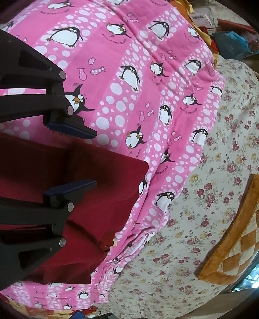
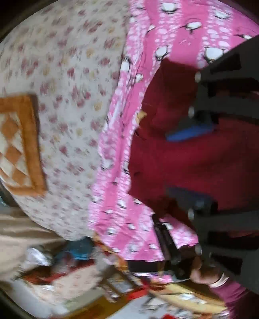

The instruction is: Fold small clothes

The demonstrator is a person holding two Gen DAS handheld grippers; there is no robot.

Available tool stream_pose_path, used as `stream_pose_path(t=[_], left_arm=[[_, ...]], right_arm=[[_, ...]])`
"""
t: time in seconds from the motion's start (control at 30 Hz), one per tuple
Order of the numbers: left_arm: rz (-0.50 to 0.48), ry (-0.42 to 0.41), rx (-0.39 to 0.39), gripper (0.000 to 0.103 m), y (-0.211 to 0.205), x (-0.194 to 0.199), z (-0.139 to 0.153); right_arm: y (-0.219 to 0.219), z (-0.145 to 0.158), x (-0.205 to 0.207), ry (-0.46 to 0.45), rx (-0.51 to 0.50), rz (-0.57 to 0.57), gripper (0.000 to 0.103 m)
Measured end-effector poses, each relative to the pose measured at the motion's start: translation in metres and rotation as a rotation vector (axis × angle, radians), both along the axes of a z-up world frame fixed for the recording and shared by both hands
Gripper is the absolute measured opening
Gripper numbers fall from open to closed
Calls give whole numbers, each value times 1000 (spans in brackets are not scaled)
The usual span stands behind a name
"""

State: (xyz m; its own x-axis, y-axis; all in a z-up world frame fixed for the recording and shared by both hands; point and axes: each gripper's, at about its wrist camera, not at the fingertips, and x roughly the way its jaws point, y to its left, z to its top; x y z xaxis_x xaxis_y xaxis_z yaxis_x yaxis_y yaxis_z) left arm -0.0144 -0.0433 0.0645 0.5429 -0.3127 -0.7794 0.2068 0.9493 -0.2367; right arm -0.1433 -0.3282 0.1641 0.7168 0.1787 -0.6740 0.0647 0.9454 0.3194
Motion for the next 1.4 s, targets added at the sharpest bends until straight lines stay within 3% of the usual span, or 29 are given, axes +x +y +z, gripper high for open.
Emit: stream_pose_path(t=[0.07, 0.13, 0.3, 0.43, 0.5, 0.6, 0.7, 1.0, 1.17, 1.4], left_arm=[[-13, -4, 0, 22, -3, -2, 2], [-30, -11, 8, 22, -7, -5, 2], [-32, -5, 32, 22, -10, -5, -1], [13, -10, 1, 22, 4, 0, 3], [58, -17, -48, 22, 20, 4, 8], [126, -28, -108, 22, 43, 10, 14], [179, -19, -174, 22, 63, 13, 15], [218, -50, -239, 22, 79, 13, 22], [203, -17, -233, 22, 75, 16, 16], [117, 5, -220, 22, 56, 9, 14]], right_arm=[[-14, -5, -14, 19, -17, -88, 71], [-27, -24, -21, 92, 30, -109, 71], [-8, -93, -17, 291, 239, 47, 71], [26, -129, -4, 386, 270, 122, 71], [33, -125, 9, 352, 313, 142, 71], [38, -116, 40, 273, 461, 140, 71], [42, -110, 66, 227, 518, 116, 71], [62, -90, 94, 84, 733, 165, 71], [59, -87, 95, 106, 698, 133, 72], [24, -99, 51, 194, 558, 48, 72]])
